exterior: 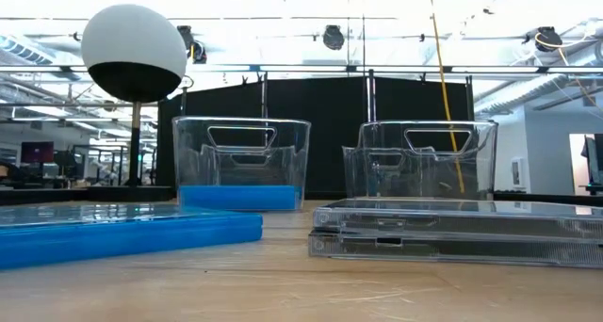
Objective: Pick & place jewel cases by type
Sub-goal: Put the black cd case into the right transparent bin
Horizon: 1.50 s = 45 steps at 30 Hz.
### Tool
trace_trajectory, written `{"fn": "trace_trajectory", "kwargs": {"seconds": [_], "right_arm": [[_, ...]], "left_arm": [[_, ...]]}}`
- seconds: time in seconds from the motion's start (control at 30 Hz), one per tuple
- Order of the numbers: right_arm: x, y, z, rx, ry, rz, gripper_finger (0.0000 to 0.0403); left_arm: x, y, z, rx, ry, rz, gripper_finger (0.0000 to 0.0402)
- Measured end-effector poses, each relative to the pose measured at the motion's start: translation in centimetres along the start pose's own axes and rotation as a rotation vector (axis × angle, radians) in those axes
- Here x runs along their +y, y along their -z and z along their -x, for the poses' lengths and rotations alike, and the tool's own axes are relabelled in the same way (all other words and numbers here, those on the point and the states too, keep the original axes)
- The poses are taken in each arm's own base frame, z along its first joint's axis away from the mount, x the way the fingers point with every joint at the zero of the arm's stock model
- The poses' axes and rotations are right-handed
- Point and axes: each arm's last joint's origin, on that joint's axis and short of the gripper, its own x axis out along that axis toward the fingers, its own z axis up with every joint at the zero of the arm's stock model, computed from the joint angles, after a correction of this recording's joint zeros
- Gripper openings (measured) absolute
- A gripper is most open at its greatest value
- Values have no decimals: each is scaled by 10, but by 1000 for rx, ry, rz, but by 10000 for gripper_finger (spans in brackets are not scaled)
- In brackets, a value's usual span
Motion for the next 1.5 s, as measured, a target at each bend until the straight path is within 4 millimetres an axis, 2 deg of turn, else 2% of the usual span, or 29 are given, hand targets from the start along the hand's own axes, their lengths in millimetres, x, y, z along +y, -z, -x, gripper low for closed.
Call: {"fn": "trace_trajectory", "kwargs": {"seconds": [0.1,0.4,0.53,0.7,0.9,1.1,1.27,1.4,1.5], "right_arm": [[-2,2,-1,18,4,-18,0],[-2,4,-2,30,6,-46,0],[-4,4,-3,33,12,-36,0],[-9,8,-6,59,27,-35,0],[-13,12,-9,88,38,-43,0],[-13,13,-10,99,41,-39,0],[-12,17,-8,134,59,-140,0],[-6,29,0,247,127,-214,0],[1,35,11,314,110,-279,0]], "left_arm": [[-14,28,-27,-49,69,-58,5],[-49,102,-149,-298,321,-49,3],[-62,126,-183,-371,347,-101,7],[-77,140,-212,-390,263,-183,4],[-102,140,-244,-303,244,-332,5],[-121,116,-267,-244,157,-430,11],[-128,99,-290,-204,122,-460,4],[-134,88,-312,-187,115,-461,12],[-138,81,-328,-166,70,-475,11]]}}
